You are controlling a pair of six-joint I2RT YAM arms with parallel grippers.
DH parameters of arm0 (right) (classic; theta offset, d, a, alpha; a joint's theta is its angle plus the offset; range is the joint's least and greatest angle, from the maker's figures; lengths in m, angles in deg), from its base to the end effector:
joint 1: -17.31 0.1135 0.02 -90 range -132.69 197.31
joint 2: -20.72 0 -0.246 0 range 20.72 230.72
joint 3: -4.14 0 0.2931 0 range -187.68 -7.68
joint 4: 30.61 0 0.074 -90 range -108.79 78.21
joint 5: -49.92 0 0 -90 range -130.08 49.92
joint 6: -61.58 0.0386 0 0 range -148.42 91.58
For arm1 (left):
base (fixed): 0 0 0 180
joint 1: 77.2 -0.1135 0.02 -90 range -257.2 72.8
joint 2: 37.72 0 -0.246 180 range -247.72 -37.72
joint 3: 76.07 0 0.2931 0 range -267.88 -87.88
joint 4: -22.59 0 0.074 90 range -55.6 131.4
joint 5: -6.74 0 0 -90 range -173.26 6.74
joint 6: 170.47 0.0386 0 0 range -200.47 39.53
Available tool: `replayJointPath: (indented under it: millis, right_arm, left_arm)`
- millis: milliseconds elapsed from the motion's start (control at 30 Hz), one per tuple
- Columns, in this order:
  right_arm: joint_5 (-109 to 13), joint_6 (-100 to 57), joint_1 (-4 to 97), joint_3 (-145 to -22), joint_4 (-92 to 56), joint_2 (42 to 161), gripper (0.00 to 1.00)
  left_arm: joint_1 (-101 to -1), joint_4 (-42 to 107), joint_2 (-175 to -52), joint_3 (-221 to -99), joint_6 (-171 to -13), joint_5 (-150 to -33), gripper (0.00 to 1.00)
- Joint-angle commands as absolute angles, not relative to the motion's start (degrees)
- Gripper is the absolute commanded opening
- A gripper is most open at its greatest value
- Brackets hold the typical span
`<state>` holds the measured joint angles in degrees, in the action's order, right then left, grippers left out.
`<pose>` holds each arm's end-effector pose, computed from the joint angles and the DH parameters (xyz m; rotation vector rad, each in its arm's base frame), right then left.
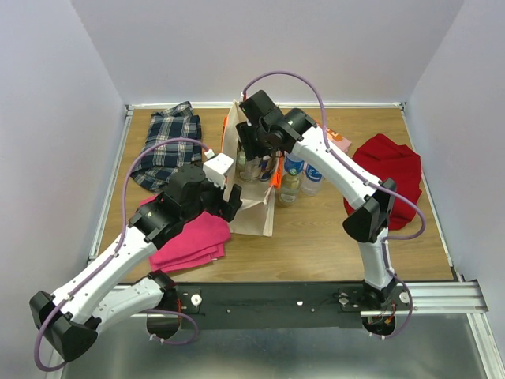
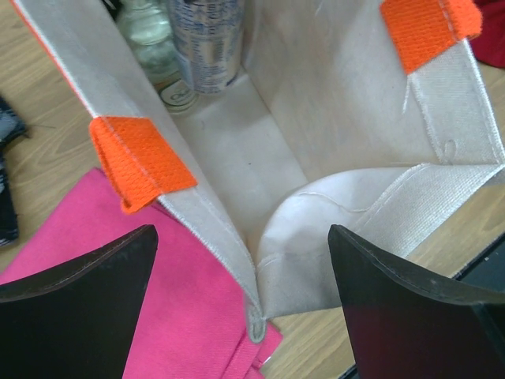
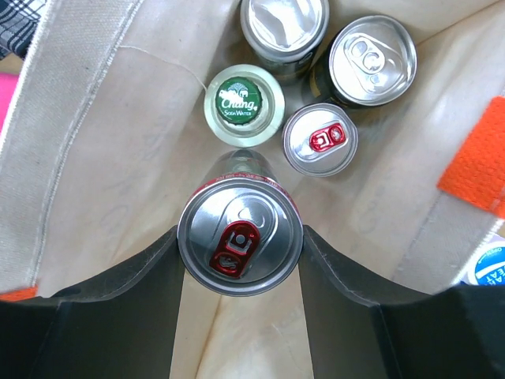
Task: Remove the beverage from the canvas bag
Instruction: Take out the drink from the canvas bag.
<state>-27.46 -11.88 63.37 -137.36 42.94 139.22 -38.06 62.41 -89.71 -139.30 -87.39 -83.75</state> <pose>0.3379 0.3384 0.3580 -0.5270 2.3790 0.2235 0.1975 -0.1611 0.3106 0.5901 2.0240 -0.4982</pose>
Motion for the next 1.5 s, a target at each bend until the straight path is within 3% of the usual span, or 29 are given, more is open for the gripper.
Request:
replayJointPath:
  millis: [0,1200,1467]
  right_arm:
    - [-28.83,-10.66,63.63,-138.72,41.68,136.3,0.01]
    - [-33.22,-16.55,64.24,-138.19,44.67,134.89,0.01]
    - [-34.01,-17.96,64.33,-149.5,48.43,136.55,0.01]
  left_arm:
    - [-37.74,64.55,-87.03,-138.51,-87.42,-78.61,0.99]
    - [-37.74,64.46,-87.82,-146.5,-89.79,-65.77,0.99]
    - [-37.74,64.11,-88.52,-146.77,-89.53,-65.77,0.99]
